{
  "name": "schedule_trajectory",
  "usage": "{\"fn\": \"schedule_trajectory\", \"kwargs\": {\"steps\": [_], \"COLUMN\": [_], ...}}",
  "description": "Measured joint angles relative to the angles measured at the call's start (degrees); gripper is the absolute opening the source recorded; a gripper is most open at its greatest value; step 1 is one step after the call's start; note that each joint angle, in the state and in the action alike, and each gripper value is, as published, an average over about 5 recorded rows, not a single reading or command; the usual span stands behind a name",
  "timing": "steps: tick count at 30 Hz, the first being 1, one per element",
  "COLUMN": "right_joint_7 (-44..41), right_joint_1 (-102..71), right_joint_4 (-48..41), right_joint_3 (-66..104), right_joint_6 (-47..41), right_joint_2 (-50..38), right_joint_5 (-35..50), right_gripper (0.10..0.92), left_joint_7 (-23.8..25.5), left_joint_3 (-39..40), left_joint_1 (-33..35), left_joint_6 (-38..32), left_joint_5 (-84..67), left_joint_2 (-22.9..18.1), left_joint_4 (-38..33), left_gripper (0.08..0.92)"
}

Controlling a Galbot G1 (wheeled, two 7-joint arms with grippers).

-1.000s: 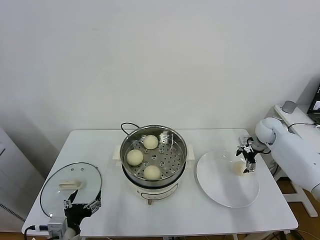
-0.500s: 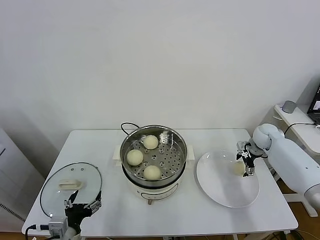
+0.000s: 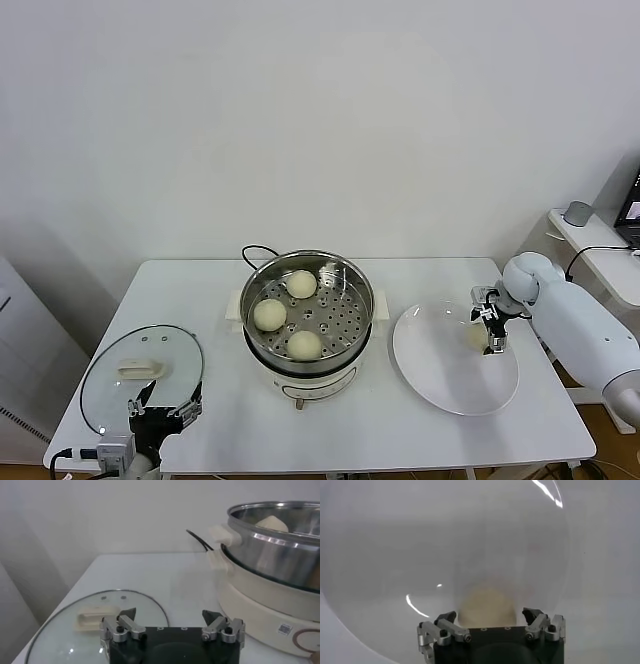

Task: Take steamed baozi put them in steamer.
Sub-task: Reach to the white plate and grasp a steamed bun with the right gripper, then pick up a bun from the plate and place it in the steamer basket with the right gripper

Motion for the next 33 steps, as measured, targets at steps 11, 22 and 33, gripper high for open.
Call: {"fn": "schedule_trajectory", "kwargs": {"steps": [11, 22, 33], "right_joint_7": [0.0, -0.3, 1.7], "right_joint_1": [0.6, 9.1, 34.4], "right_joint_4": [0.9, 10.9, 23.8], "right_joint_3": [-0.3, -10.5, -35.5], "right_joint_6": [-0.6, -8.3, -23.0], "right_joint_2": [-0.5, -7.0, -7.1], "right_joint_5": [1.4, 15.3, 38.9], "right_gripper": [0.508, 0.492, 0.492], "left_joint_7": [-0.1, -0.4, -0.7], "left_joint_3": [0.2, 0.2, -0.4], "left_joint_1": [-0.1, -1.0, -1.1], "left_joint_6": [-0.1, -0.4, -0.9], "left_joint_5": [0.1, 1.7, 3.4], "left_joint_2": [-0.1, -0.3, 0.0], "left_joint_4": [0.1, -0.2, -1.5], "left_gripper": [0.823, 0.823, 0.823]}}
